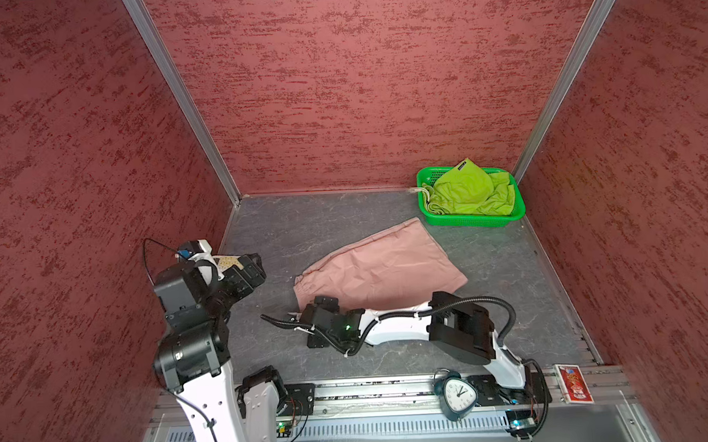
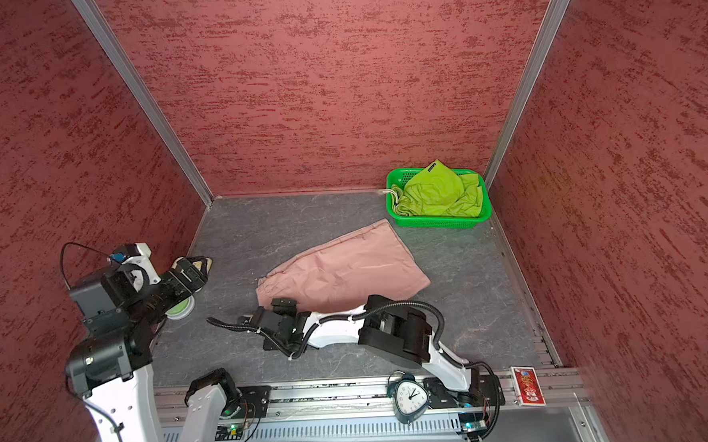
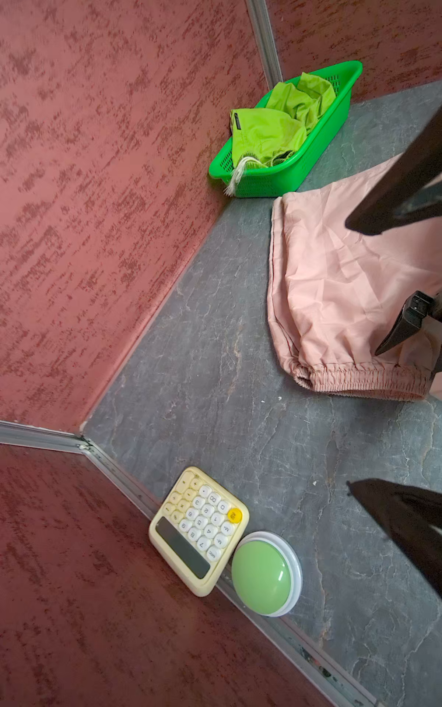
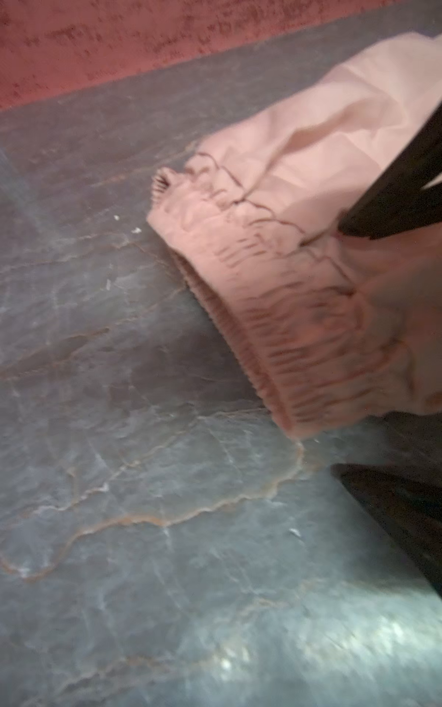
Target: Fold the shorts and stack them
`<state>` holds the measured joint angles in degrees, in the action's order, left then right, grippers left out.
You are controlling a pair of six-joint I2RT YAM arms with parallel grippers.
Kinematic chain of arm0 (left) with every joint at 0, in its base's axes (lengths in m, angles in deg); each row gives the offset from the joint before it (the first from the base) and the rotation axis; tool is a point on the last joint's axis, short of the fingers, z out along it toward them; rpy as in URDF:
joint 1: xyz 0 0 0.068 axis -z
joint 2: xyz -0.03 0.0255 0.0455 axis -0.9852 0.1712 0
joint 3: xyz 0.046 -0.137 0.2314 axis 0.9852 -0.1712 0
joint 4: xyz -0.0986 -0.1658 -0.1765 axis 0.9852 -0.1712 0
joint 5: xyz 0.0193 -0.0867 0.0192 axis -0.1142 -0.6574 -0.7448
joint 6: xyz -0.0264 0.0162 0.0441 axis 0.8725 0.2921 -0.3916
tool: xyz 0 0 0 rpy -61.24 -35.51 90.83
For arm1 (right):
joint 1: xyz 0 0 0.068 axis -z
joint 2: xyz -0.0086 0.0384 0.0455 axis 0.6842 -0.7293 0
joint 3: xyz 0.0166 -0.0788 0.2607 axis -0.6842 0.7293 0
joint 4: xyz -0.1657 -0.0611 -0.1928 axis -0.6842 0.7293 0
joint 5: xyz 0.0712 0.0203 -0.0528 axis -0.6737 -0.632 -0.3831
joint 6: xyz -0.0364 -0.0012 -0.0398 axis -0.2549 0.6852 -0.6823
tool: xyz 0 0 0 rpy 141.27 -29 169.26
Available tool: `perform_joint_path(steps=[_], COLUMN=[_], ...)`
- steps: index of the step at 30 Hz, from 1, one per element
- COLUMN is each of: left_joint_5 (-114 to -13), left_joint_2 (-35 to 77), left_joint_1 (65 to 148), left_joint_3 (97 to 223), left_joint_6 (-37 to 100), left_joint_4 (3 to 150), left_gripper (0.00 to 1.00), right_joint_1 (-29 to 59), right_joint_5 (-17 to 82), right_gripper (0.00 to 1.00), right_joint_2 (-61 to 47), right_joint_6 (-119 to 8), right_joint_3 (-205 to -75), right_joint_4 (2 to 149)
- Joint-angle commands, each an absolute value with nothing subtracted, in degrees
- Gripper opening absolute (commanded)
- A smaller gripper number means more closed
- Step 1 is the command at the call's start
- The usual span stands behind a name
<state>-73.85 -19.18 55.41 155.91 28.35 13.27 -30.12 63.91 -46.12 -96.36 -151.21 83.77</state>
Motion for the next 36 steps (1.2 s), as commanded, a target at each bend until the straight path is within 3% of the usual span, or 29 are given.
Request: perform_joint_path(steps=[1,5,8,13,18,28,36], left_joint_5=[-79.86,-84.03,-85.90,-88.80,-92.70,-98.24,-98.96], left_joint_2=[-17.88,-16.33,-15.45,-13.01,-8.88,-7.76,-11.61], left_joint_1=[52.20,48.46,47.64,45.44,44.43,45.06,56.42], left_joint_3=[155.12,155.03,154.45,153.13,151.89,142.96,126.39], left_joint_6=[27.40,27.17,27.97,28.82,30.87,36.53,52.29], left_joint_4=[16.69,16.94,17.20,17.69,19.33,24.64,38.65], left_gripper=[0.99,0.99,0.99,1.00,0.99,0.99,0.99], right_joint_1=[-30.14,-29.73,-29.63,-28.73,-27.09,-21.15,-18.79], right_joint_5=[68.43,69.88,69.69,66.85,60.60,47.70,43.97], right_gripper=[0.95,0.95,0.82,0.46,0.00,0.00,0.00], right_joint_2=[-49.95,-52.31,-52.53,-52.00,-47.74,-35.09,-32.16], right_joint_6=[-101.04,-101.64,-101.28,-97.65,-91.87,-76.62,-72.51], right_joint_3=[-154.61,-155.97,-156.13,-157.29,-154.49,-141.75,-138.12], right_joint_4=[81.69,80.97,80.38,81.65,79.38,67.59,62.67])
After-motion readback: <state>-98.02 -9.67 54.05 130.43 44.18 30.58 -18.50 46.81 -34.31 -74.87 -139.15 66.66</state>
